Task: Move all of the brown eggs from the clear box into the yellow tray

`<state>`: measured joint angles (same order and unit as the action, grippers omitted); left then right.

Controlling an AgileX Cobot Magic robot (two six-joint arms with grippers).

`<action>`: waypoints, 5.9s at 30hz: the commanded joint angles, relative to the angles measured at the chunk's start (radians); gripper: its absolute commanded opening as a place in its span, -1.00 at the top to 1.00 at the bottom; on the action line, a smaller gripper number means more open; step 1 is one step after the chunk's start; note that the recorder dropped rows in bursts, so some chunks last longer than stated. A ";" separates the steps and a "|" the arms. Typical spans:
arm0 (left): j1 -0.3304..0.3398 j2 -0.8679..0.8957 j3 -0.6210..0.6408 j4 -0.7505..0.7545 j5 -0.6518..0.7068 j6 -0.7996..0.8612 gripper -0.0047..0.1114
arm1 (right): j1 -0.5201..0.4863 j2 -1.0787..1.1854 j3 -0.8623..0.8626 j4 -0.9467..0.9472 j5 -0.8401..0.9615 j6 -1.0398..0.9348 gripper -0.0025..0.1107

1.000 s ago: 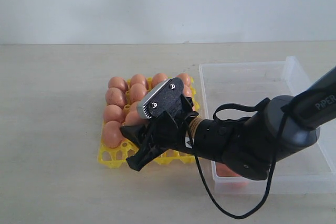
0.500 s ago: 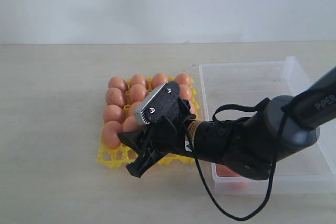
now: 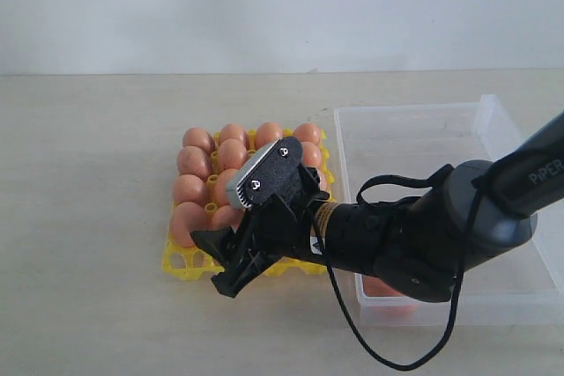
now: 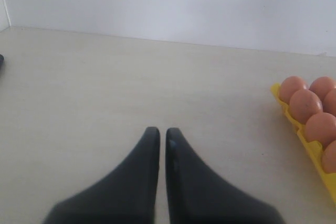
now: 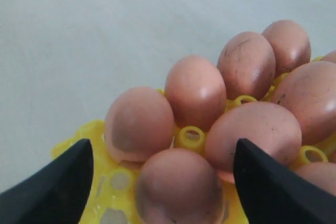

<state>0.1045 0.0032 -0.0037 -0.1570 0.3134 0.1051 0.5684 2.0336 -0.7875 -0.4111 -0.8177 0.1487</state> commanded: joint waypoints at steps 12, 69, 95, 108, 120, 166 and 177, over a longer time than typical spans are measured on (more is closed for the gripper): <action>0.001 -0.003 0.004 -0.001 0.000 0.004 0.85 | 0.000 -0.399 -0.004 0.700 0.241 -0.321 0.62; 0.001 -0.003 0.004 -0.001 0.000 0.004 0.85 | -0.488 -0.234 -0.030 1.453 1.350 -1.075 0.01; 0.001 -0.003 0.004 -0.001 0.000 0.004 0.85 | -0.490 -0.548 -0.032 1.559 0.818 -1.175 0.96; 0.001 -0.003 0.004 -0.001 0.000 0.004 0.85 | -0.490 -0.625 -0.191 0.689 0.285 -0.034 0.96; 0.001 -0.003 0.004 -0.001 0.000 0.004 0.85 | -0.346 -0.528 -0.122 -0.724 0.102 0.914 0.96; 0.001 -0.003 0.004 -0.001 0.000 0.004 0.85 | -0.157 -0.139 0.108 -0.159 0.036 0.364 0.96; 0.001 -0.003 0.004 -0.001 0.000 0.004 0.85 | -0.157 -0.103 0.074 -0.089 0.007 0.336 0.96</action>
<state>0.1045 0.0032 -0.0037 -0.1570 0.3134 0.1051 0.4086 1.9317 -0.7081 -0.5032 -0.7955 0.4819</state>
